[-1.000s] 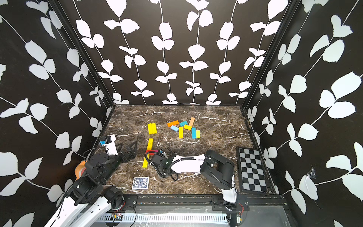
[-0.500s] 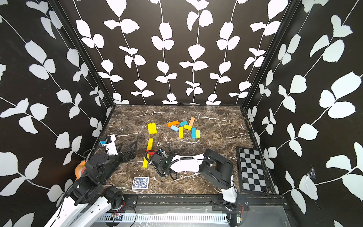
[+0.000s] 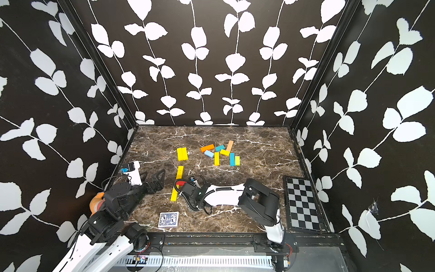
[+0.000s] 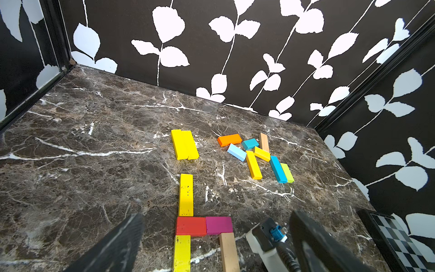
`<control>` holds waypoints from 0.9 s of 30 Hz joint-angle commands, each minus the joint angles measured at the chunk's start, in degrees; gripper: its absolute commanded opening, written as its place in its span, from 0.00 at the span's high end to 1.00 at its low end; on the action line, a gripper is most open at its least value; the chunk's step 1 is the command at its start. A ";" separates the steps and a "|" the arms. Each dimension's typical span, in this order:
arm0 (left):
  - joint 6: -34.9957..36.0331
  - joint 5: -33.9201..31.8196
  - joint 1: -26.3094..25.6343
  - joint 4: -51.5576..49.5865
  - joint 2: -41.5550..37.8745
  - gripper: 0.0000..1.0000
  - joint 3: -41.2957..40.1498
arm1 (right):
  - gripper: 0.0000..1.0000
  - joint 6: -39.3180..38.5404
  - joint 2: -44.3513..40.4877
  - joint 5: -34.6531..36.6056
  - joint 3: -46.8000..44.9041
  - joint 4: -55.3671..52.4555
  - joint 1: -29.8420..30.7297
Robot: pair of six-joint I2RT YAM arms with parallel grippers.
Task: Assemble the letter h with building blocks
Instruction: Assemble the building block at the center of the board.
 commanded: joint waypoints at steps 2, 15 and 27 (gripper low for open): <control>0.76 -0.37 0.23 0.10 0.67 0.01 -0.31 | 0.10 -1.90 -1.81 0.00 -1.10 3.02 -0.27; -2.29 1.04 0.18 2.85 5.28 0.01 -2.26 | 0.10 -4.84 -26.05 3.23 -14.04 7.86 -5.10; -3.10 17.29 7.40 11.88 45.00 0.01 11.60 | 0.10 -4.20 -30.82 -3.93 -19.37 9.43 -17.15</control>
